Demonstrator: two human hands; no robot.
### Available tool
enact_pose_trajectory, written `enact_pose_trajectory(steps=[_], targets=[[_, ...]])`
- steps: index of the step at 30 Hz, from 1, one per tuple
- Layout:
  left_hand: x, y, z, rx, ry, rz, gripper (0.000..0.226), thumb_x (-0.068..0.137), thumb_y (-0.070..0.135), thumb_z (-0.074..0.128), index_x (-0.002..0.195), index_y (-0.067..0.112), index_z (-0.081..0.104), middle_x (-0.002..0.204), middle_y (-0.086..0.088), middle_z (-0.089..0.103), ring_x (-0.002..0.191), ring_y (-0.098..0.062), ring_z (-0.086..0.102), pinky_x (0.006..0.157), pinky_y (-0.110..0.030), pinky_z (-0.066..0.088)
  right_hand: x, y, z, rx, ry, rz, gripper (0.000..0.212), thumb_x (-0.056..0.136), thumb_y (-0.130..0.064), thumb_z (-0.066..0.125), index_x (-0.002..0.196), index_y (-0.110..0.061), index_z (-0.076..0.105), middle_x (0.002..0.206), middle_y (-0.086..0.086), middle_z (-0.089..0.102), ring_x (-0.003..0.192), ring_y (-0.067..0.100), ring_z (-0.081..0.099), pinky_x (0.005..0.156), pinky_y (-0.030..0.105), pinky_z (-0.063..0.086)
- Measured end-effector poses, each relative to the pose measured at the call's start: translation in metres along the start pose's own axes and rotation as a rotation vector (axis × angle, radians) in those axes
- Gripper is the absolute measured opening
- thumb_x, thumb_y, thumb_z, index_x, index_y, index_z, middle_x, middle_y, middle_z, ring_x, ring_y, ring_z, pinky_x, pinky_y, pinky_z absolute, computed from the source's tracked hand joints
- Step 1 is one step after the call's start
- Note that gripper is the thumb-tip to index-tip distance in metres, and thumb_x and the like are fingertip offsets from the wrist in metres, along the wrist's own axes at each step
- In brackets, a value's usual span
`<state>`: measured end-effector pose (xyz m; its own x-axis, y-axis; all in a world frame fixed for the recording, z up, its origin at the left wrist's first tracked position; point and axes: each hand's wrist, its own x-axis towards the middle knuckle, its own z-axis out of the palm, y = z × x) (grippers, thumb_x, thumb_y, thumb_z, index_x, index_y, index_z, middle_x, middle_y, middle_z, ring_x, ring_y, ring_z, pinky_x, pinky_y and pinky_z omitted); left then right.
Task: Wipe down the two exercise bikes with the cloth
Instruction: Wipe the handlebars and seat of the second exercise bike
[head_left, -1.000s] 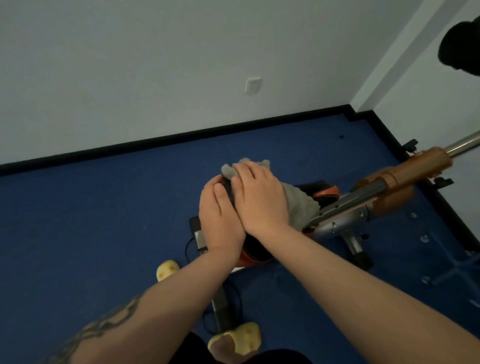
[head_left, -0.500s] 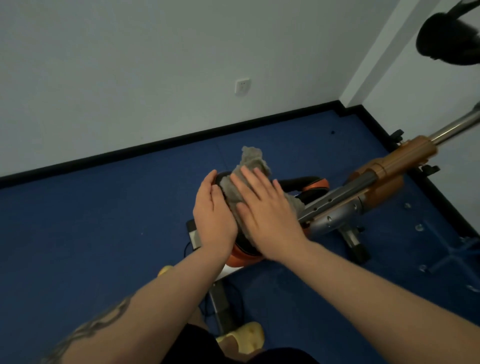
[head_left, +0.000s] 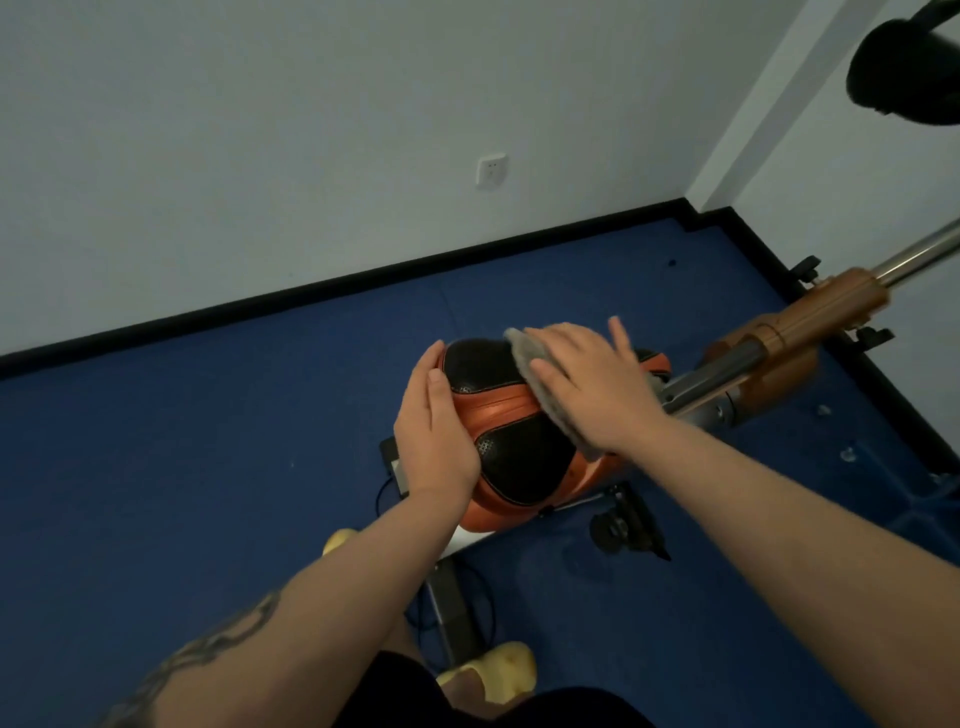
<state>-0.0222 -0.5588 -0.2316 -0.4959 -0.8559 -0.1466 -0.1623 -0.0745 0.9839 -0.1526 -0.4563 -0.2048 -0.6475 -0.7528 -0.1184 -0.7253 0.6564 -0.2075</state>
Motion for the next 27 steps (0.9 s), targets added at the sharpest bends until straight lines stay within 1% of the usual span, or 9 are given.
enact_pose_trajectory(steps=[3, 6, 9, 12, 15, 19, 22, 24, 27], targets=[[0.001, 0.001, 0.000, -0.017, 0.001, 0.007, 0.034, 0.105, 0.027, 0.034, 0.131, 0.026, 0.057, 0.128, 0.009, 0.059, 0.118, -0.007, 0.053, 0.105, -0.040, 0.044, -0.003, -0.020, 0.006, -0.025, 0.065, 0.074, 0.051, 0.101, -0.045, 0.023, 0.147, -0.027, 0.035, 0.150, -0.005, 0.039, 0.143, 0.013, 0.025, 0.121, 0.045, 0.003], [0.002, 0.000, -0.001, -0.035, 0.008, 0.023, 0.034, 0.105, 0.022, 0.034, 0.131, 0.020, 0.058, 0.125, 0.008, 0.062, 0.115, -0.002, 0.056, 0.103, -0.031, 0.043, -0.017, -0.065, 0.022, 0.018, 0.113, -0.086, 0.060, 0.097, -0.047, 0.020, 0.151, -0.023, 0.028, 0.156, -0.003, 0.030, 0.147, 0.016, 0.015, 0.121, 0.043, 0.007], [0.002, 0.000, -0.002, 0.004, -0.001, 0.022, 0.035, 0.105, 0.025, 0.034, 0.132, 0.023, 0.056, 0.126, 0.008, 0.061, 0.116, -0.004, 0.055, 0.104, -0.034, 0.044, -0.018, -0.045, 0.013, -0.009, 0.076, -0.202, 0.057, 0.099, -0.043, 0.021, 0.154, -0.028, 0.019, 0.160, -0.009, 0.020, 0.148, 0.010, 0.007, 0.121, 0.040, 0.004], [0.002, -0.003, -0.002, 0.074, -0.011, 0.040, 0.034, 0.105, 0.029, 0.032, 0.132, 0.030, 0.054, 0.127, 0.012, 0.057, 0.117, -0.005, 0.052, 0.104, -0.040, 0.044, -0.033, -0.009, 0.014, 0.055, 0.124, -0.033, 0.054, 0.103, -0.042, 0.021, 0.155, -0.028, 0.017, 0.162, -0.008, 0.014, 0.149, 0.008, 0.002, 0.122, 0.040, 0.002], [0.004, -0.004, -0.003, 0.112, -0.016, 0.054, 0.035, 0.105, 0.030, 0.030, 0.133, 0.031, 0.052, 0.129, 0.011, 0.055, 0.119, -0.007, 0.051, 0.105, -0.043, 0.043, -0.047, -0.025, 0.025, 0.141, 0.185, 0.086, 0.061, 0.097, -0.047, 0.013, 0.155, -0.028, 0.015, 0.162, -0.008, 0.012, 0.149, 0.009, -0.005, 0.120, 0.040, -0.002], [0.010, -0.002, -0.004, 0.258, -0.044, 0.123, 0.037, 0.105, 0.028, 0.028, 0.135, 0.031, 0.049, 0.133, 0.009, 0.052, 0.122, -0.007, 0.047, 0.108, -0.042, 0.040, -0.015, -0.034, 0.021, 0.087, 0.178, 0.095, 0.055, 0.097, -0.048, 0.021, 0.149, -0.033, 0.030, 0.152, -0.009, 0.033, 0.146, 0.014, 0.017, 0.119, 0.040, 0.007], [0.012, 0.003, -0.006, 0.355, -0.106, 0.233, 0.038, 0.104, 0.023, 0.029, 0.137, 0.028, 0.048, 0.141, 0.007, 0.049, 0.132, -0.009, 0.042, 0.113, -0.041, 0.035, 0.000, -0.031, 0.015, 0.077, 0.179, 0.169, 0.048, 0.100, -0.049, 0.025, 0.144, -0.035, 0.040, 0.145, -0.009, 0.042, 0.139, 0.013, 0.028, 0.118, 0.039, 0.013], [0.014, 0.004, -0.010, 0.416, -0.169, 0.316, 0.039, 0.103, 0.017, 0.031, 0.136, 0.023, 0.050, 0.143, 0.006, 0.048, 0.136, -0.010, 0.039, 0.115, -0.040, 0.032, -0.015, -0.041, 0.023, 0.086, 0.235, 0.216, 0.050, 0.100, -0.047, 0.024, 0.148, -0.032, 0.034, 0.151, -0.008, 0.036, 0.143, 0.012, 0.022, 0.120, 0.040, 0.012], [0.026, 0.005, -0.017, 0.468, -0.261, 0.429, 0.038, 0.100, 0.009, 0.035, 0.130, 0.019, 0.056, 0.137, 0.005, 0.054, 0.129, -0.008, 0.044, 0.112, -0.034, 0.035, -0.066, -0.076, 0.042, 0.267, 0.306, 0.227, 0.055, 0.102, -0.046, 0.019, 0.154, -0.031, 0.016, 0.162, -0.013, 0.010, 0.149, 0.008, -0.003, 0.121, 0.036, -0.001]])
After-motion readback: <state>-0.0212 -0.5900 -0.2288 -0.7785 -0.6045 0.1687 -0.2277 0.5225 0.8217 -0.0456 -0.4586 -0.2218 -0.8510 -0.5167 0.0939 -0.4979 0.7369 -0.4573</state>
